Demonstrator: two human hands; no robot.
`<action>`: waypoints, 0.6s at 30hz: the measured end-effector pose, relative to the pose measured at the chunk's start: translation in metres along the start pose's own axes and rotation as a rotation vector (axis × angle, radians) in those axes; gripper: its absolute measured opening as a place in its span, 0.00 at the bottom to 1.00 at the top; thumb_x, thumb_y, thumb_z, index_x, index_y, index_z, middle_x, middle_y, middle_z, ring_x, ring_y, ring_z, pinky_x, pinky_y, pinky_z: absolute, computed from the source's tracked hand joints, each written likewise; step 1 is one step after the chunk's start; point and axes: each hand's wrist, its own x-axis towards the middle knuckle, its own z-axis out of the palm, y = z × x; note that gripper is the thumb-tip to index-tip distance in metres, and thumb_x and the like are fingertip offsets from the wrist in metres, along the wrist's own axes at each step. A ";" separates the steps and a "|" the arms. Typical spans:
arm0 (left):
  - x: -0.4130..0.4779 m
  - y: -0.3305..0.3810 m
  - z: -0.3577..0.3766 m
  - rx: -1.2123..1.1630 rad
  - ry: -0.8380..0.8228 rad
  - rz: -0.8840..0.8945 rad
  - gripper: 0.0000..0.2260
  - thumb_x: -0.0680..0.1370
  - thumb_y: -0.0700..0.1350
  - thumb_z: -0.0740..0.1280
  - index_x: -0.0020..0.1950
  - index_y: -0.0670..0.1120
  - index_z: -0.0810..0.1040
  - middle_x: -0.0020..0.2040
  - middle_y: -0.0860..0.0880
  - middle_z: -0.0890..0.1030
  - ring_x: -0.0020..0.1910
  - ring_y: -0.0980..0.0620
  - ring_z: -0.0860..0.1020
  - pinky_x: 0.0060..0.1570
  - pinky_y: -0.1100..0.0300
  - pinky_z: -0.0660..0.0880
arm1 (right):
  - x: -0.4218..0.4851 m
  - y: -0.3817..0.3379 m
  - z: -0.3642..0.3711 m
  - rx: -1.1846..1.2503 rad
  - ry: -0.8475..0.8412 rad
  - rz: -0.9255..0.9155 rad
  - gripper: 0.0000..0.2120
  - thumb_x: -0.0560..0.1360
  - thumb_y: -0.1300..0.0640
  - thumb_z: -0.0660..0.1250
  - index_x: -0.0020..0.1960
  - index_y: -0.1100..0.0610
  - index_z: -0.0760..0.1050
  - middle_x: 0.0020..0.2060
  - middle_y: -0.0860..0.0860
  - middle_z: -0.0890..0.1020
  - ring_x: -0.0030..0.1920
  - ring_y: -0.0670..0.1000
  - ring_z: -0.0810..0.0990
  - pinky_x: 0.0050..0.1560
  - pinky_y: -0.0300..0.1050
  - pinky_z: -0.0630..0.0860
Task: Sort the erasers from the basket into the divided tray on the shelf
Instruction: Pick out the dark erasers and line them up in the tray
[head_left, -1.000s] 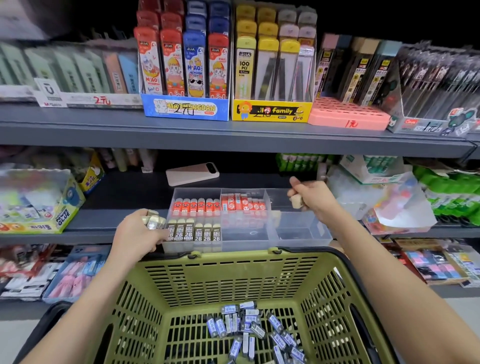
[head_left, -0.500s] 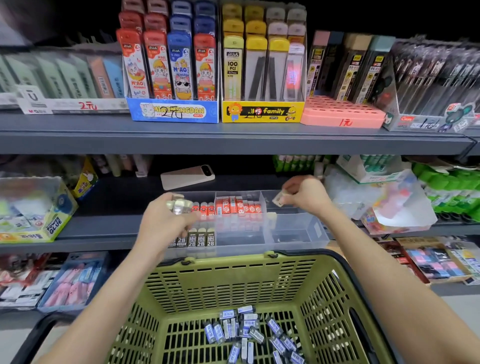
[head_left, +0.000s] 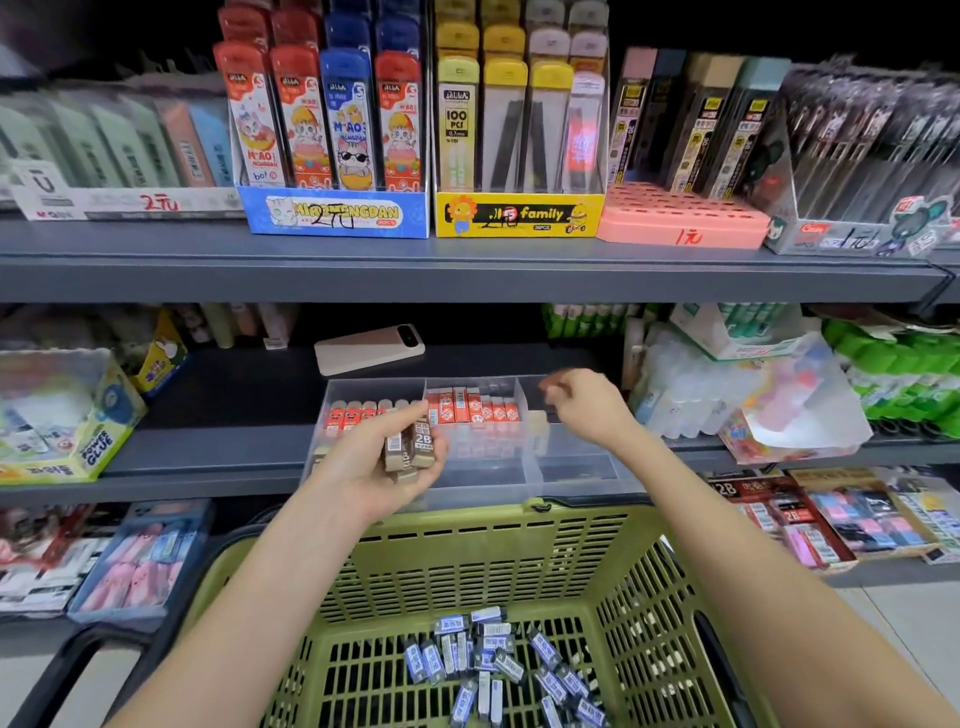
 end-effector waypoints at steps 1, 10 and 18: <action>0.000 -0.002 0.001 -0.043 -0.013 -0.004 0.07 0.62 0.34 0.73 0.37 0.38 0.79 0.36 0.41 0.81 0.32 0.44 0.81 0.31 0.54 0.80 | -0.009 -0.009 0.000 0.020 0.096 -0.037 0.12 0.79 0.56 0.60 0.57 0.58 0.79 0.54 0.54 0.82 0.56 0.54 0.79 0.54 0.43 0.71; 0.003 -0.016 0.000 -0.060 -0.082 0.109 0.13 0.73 0.36 0.66 0.58 0.38 0.74 0.47 0.39 0.82 0.48 0.41 0.83 0.35 0.48 0.82 | -0.093 -0.087 0.030 0.405 -0.019 -0.197 0.07 0.71 0.43 0.69 0.41 0.45 0.75 0.32 0.44 0.78 0.34 0.41 0.75 0.41 0.44 0.76; -0.015 -0.013 -0.008 0.156 -0.159 0.119 0.14 0.64 0.40 0.72 0.47 0.37 0.84 0.52 0.36 0.83 0.53 0.39 0.81 0.57 0.45 0.76 | -0.093 -0.095 0.035 0.768 -0.222 -0.093 0.04 0.71 0.59 0.72 0.44 0.54 0.78 0.36 0.52 0.79 0.33 0.47 0.76 0.29 0.38 0.73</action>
